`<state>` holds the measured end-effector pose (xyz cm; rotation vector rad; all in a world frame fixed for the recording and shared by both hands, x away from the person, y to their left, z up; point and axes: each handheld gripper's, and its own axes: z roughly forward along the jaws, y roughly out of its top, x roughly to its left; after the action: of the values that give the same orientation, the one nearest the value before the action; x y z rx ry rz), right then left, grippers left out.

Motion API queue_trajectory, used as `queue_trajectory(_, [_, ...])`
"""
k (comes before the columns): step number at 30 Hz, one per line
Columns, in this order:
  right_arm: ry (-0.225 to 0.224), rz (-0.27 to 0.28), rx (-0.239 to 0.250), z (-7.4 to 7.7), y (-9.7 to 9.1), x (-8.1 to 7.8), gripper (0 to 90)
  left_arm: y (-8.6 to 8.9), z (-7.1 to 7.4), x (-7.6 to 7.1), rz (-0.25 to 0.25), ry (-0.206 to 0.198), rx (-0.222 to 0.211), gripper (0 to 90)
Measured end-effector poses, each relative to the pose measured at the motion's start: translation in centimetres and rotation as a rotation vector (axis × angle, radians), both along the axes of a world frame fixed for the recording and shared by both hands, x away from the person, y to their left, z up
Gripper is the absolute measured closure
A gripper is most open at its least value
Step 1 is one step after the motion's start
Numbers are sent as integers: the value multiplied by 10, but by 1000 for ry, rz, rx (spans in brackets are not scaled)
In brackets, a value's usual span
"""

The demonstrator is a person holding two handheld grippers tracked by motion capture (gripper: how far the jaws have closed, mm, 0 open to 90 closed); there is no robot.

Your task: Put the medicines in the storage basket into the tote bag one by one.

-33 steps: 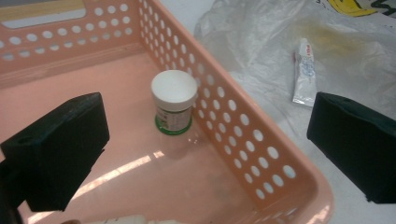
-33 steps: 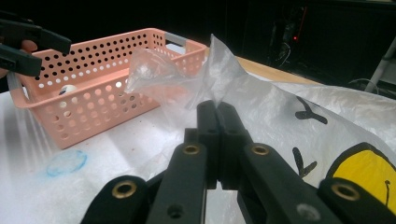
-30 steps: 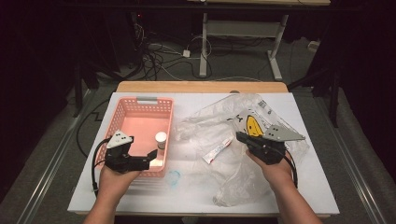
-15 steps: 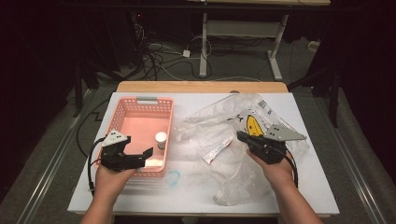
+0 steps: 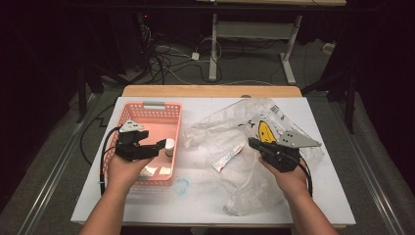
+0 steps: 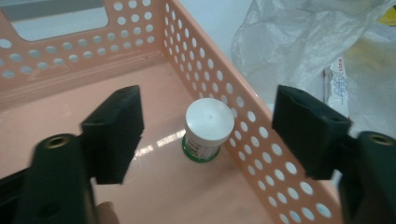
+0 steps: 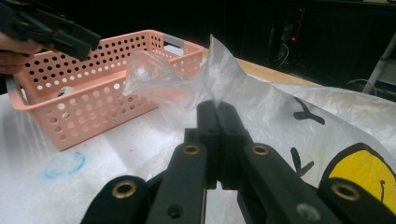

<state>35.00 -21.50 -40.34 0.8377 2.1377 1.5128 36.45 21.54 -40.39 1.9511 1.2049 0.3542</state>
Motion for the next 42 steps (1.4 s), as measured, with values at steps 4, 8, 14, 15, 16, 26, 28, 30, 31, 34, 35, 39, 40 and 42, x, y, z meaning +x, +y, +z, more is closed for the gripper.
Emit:
queue_trajectory(4, [-6, 6, -13, -1, 1, 0, 900, -2, -5, 12, -1, 18, -13, 474])
queue_trajectory(8, [-6, 8, -13, -1, 3, 0, 900, -7, -10, 21, -13, 49, 18, 485])
queue_trajectory(14, [-2, 2, -8, -1, 1, 0, 900, -14, -17, 31, -49, 139, 48, 431])
queue_trajectory(15, [-2, 2, -8, -1, 1, 0, 900, -15, -17, 33, -50, 142, 53, 426])
queue_trajectory(16, [-3, 2, -6, -1, 1, 0, 900, -16, -18, 34, -51, 150, 54, 403])
queue_trajectory(26, [-5, -1, -5, 0, 0, 0, 900, -21, -24, 45, -72, 206, 70, 402])
queue_trajectory(28, [-4, -2, -6, 0, 0, 0, 900, -21, -25, 46, -75, 212, 73, 403])
queue_trajectory(30, [-5, -2, -4, 0, -1, 0, 900, -20, -25, 46, -85, 224, 73, 403])
queue_trajectory(31, [-6, -3, -4, 0, -1, 0, 900, -20, -26, 46, -91, 227, 84, 403])
queue_trajectory(34, [-2, -2, -6, -1, 0, 0, 900, -22, -27, 46, -99, 238, 106, 404])
queue_trajectory(35, [-1, -2, -5, -1, 0, 0, 900, -23, -28, 46, -97, 238, 112, 404])
queue_trajectory(39, [-6, -1, -8, 0, 0, 0, 900, -25, -30, 49, -98, 247, 141, 404])
queue_trajectory(40, [-7, -1, -7, 0, -1, 0, 900, -26, -31, 50, -94, 248, 145, 404])
queue_trajectory(42, [-5, -2, -6, 0, 0, 0, 900, -27, -30, 52, -89, 247, 158, 404])
